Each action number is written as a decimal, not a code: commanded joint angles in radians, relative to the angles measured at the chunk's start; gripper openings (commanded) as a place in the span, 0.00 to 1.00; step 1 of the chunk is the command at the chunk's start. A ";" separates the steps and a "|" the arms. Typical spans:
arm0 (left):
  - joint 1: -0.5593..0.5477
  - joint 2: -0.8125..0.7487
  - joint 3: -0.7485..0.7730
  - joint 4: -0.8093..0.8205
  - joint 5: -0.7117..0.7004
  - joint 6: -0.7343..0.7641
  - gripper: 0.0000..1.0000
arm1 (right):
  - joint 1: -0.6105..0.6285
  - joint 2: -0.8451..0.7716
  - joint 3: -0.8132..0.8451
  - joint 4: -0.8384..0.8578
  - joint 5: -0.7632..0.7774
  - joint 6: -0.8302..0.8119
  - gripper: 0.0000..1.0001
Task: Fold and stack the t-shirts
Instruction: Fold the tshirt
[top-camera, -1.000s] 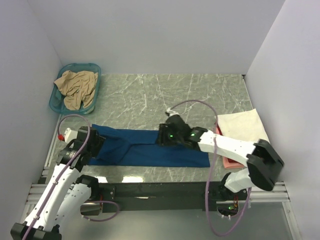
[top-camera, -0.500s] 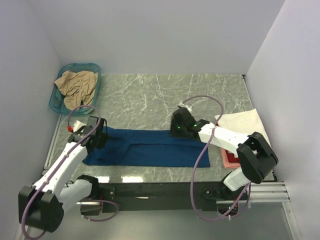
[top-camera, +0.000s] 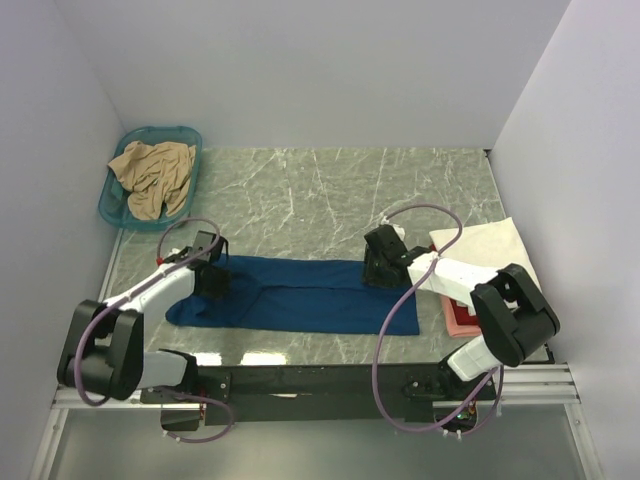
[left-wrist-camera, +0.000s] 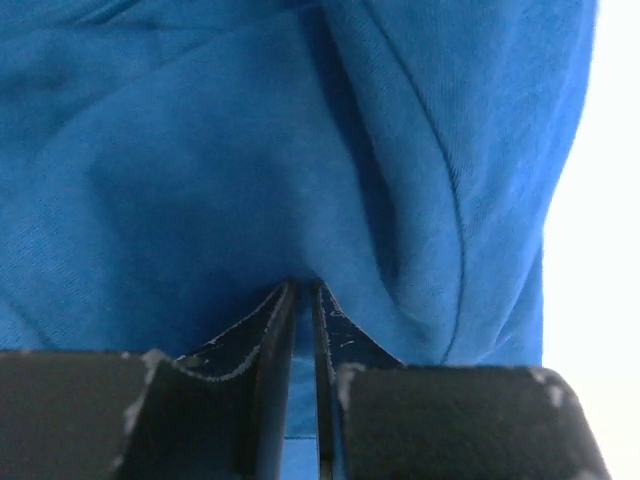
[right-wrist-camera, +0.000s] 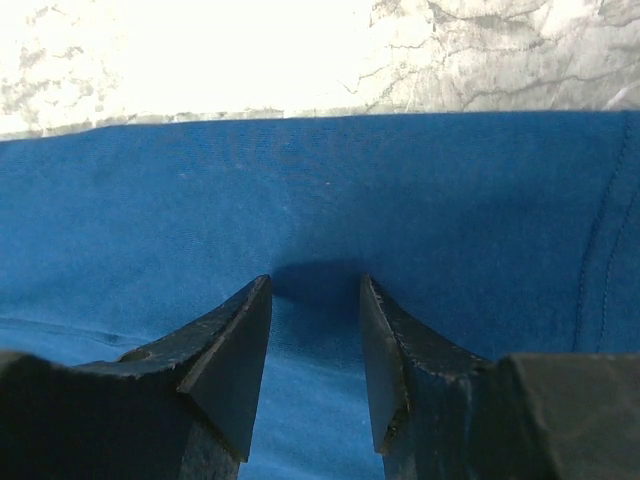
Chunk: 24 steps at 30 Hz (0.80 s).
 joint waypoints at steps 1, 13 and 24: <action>0.000 0.080 0.033 0.082 0.013 -0.012 0.18 | -0.003 -0.012 -0.050 0.015 -0.025 0.026 0.47; 0.001 0.581 0.605 0.007 -0.041 0.214 0.24 | 0.156 -0.233 -0.275 0.129 -0.182 0.269 0.47; -0.085 1.189 1.431 -0.016 0.293 0.615 0.37 | 0.524 -0.250 -0.231 0.362 -0.102 0.583 0.47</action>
